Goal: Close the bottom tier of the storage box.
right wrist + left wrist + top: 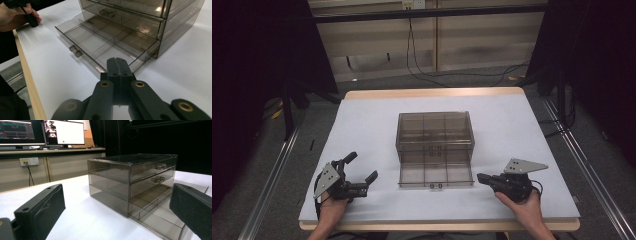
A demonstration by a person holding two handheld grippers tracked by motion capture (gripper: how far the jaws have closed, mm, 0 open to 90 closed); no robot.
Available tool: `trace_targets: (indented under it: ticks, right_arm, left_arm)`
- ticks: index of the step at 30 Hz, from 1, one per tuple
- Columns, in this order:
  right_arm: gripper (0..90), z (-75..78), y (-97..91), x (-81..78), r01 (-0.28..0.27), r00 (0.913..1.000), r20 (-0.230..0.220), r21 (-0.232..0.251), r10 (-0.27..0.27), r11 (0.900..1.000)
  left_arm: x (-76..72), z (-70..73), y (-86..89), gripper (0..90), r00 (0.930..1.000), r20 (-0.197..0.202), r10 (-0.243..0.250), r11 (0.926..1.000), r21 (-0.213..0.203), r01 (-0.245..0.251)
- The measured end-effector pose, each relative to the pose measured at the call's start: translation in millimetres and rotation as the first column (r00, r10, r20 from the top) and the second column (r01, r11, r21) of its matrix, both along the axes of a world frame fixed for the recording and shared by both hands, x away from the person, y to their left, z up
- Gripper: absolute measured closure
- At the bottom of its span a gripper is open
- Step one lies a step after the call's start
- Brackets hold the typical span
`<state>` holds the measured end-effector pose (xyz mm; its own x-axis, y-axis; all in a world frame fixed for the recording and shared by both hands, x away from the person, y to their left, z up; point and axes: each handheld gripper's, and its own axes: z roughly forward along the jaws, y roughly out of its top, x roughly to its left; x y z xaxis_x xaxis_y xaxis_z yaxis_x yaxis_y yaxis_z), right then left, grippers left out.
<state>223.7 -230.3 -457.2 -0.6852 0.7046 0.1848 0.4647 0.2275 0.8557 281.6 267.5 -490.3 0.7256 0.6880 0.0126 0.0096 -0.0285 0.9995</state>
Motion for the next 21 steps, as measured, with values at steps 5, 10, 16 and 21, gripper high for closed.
trace_targets:
  ticks: [5,10,16,21]
  right_arm:
    - [90.0,0.5,4.1,0.0,-0.016,0.9999,0.003,0.002,0.016,0.9999]
    - [90.0,1.2,9.8,-1.2,-0.029,0.9996,0.001,0.002,0.029,0.9996]
    - [90.0,2.8,15.6,-2.7,-0.050,0.9988,0.004,0.006,0.049,0.9988]
    - [90.0,3.8,25.2,-3.5,-0.076,0.9971,0.002,0.013,0.076,0.9970]
  left_arm:
    - [0.0,0.0,0.0,0.0,1.0000,0.000,0.000,1.0000,0.000,0.000]
    - [-0.1,0.0,0.0,0.0,1.0000,0.000,0.001,1.0000,0.001,-0.001]
    - [-0.1,0.0,0.0,0.0,1.0000,0.000,0.001,1.0000,0.001,-0.001]
    - [0.0,0.0,-0.1,0.0,1.0000,0.000,0.001,1.0000,0.001,-0.001]
